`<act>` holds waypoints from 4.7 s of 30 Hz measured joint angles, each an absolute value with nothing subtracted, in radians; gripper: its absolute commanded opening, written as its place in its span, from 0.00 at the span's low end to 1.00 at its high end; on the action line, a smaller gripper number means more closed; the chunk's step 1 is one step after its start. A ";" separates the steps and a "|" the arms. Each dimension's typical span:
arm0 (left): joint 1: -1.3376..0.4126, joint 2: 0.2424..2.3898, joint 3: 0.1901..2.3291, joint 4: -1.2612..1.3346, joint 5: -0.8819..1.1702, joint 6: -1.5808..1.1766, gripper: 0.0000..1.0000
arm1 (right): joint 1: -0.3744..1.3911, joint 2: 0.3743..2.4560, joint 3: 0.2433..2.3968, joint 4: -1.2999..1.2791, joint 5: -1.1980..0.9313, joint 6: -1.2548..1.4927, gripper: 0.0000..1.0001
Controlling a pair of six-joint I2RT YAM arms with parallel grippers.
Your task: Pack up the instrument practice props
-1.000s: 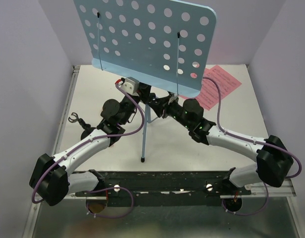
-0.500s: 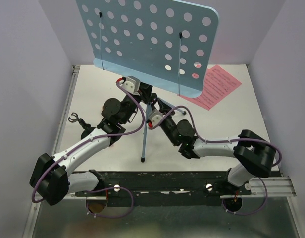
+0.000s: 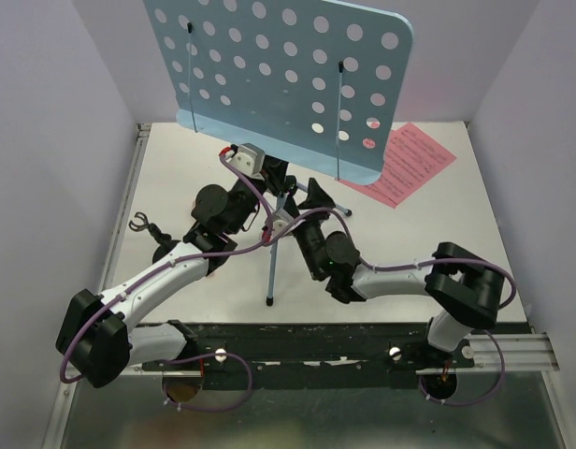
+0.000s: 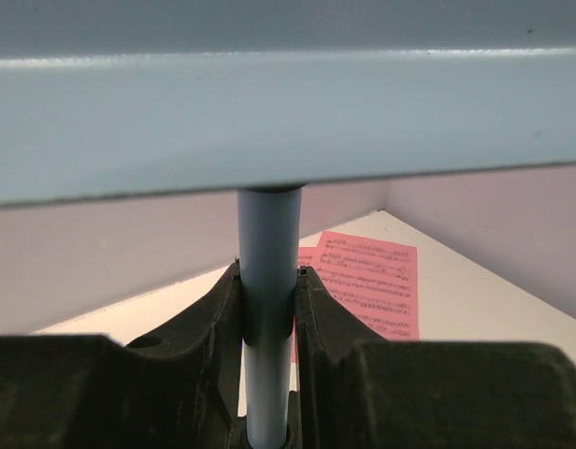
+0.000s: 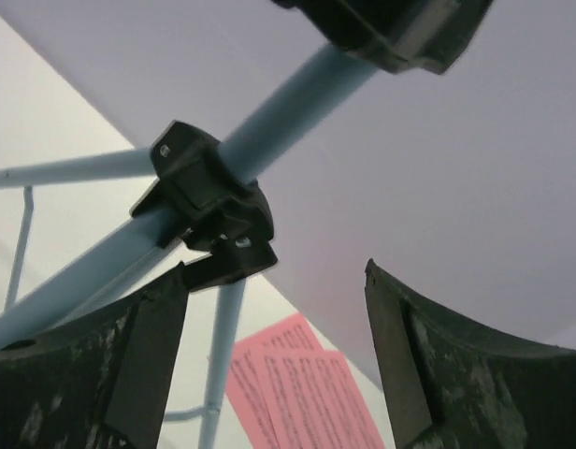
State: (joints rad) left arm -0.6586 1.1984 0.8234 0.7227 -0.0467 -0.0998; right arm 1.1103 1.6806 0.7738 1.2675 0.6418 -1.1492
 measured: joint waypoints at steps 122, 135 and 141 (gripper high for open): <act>-0.683 1.304 0.851 0.894 -0.060 -0.218 0.52 | 1.073 0.891 0.578 0.250 0.532 0.112 0.84; -0.690 1.331 0.860 0.928 -0.037 -0.144 0.00 | 1.073 0.891 0.575 0.242 0.520 0.142 0.84; -0.695 1.336 0.865 0.920 -0.044 -0.121 0.00 | 1.073 0.901 0.575 0.242 0.515 0.147 0.84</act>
State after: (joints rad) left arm -0.6952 1.3361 0.8646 0.9195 -0.0444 -0.1207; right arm 1.0725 0.9009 0.5751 0.2424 0.5148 0.1474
